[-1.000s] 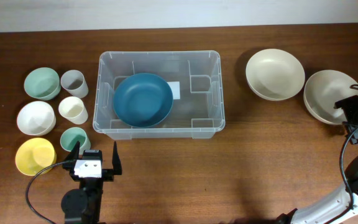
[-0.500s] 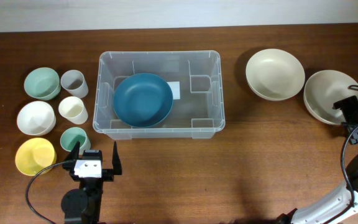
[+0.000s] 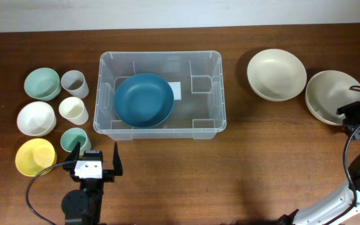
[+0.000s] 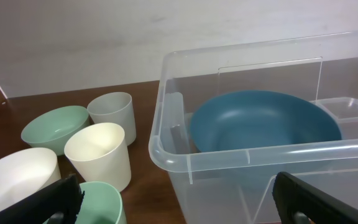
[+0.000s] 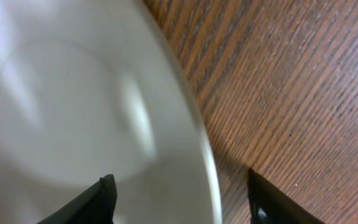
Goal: Pack container
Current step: 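Lower the right gripper and grasp the cream bowl's rim, then lift the cream bowl and carry it over the bin, then lower the cream bowl onto the blue bowl and release it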
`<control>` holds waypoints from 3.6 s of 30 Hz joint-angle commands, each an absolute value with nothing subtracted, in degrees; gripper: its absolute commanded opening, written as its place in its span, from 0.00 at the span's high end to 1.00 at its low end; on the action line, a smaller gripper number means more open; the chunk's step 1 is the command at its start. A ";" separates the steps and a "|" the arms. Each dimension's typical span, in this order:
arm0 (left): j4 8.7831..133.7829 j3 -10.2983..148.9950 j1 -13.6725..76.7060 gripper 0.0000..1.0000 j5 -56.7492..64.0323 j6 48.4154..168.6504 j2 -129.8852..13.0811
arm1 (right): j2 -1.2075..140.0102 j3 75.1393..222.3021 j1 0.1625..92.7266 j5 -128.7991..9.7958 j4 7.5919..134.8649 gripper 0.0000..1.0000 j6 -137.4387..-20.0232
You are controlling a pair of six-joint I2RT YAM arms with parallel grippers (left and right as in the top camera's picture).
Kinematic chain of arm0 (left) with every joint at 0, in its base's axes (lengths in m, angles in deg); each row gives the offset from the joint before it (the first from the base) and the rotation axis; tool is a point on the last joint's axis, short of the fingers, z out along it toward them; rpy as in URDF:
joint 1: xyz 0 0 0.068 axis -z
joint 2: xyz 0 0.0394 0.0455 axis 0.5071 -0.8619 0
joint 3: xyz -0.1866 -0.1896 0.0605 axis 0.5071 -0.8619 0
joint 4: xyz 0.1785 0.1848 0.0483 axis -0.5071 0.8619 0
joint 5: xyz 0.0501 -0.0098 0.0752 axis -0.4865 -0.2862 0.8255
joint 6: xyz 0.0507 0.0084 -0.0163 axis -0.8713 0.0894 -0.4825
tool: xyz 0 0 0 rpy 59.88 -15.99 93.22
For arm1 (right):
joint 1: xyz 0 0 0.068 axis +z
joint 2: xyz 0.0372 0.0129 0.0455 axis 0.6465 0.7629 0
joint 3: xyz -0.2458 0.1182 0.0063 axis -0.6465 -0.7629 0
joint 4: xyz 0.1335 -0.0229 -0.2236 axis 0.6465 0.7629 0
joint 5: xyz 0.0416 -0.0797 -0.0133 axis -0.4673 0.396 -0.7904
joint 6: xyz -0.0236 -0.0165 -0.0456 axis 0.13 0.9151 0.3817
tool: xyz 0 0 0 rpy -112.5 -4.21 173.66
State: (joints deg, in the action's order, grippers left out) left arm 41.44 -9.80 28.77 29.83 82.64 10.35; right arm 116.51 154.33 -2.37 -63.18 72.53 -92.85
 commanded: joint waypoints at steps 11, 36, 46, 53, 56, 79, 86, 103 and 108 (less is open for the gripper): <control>41.68 -10.01 28.42 0.00 30.20 83.17 10.35 | 118.42 153.87 -2.33 -59.77 71.59 0.67 -93.79; 41.68 -10.01 28.42 0.00 30.20 83.19 10.35 | 115.25 172.53 -14.22 -69.26 88.33 0.96 -95.06; 41.70 -10.01 28.42 0.00 30.20 83.17 10.35 | 109.59 195.00 -7.05 -92.58 109.84 0.96 -83.41; 41.70 -10.01 28.42 0.00 30.20 83.17 10.35 | 105.02 195.83 16.36 -94.53 113.58 0.96 -80.04; 41.68 -10.01 28.42 0.00 30.20 83.17 10.35 | 105.19 195.81 29.14 -93.54 109.73 0.96 -80.11; 41.68 -10.01 28.42 0.00 30.20 83.19 10.35 | 119.25 195.77 72.12 -60.98 94.91 0.96 -95.58; 41.70 -10.01 28.42 0.00 30.20 83.19 10.35 | 124.73 195.70 71.28 -61.57 94.52 0.96 -97.13; 41.68 -10.01 28.42 0.00 30.20 83.17 10.35 | 130.17 194.96 69.80 -62.40 94.54 0.96 -97.92; 41.70 -10.01 28.42 0.00 30.20 83.19 10.35 | 130.26 193.60 69.89 -63.93 94.08 0.96 -97.97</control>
State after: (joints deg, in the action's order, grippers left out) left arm 41.44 -9.80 28.77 29.83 82.64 10.35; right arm 129.54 194.63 70.04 -62.14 94.65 -97.48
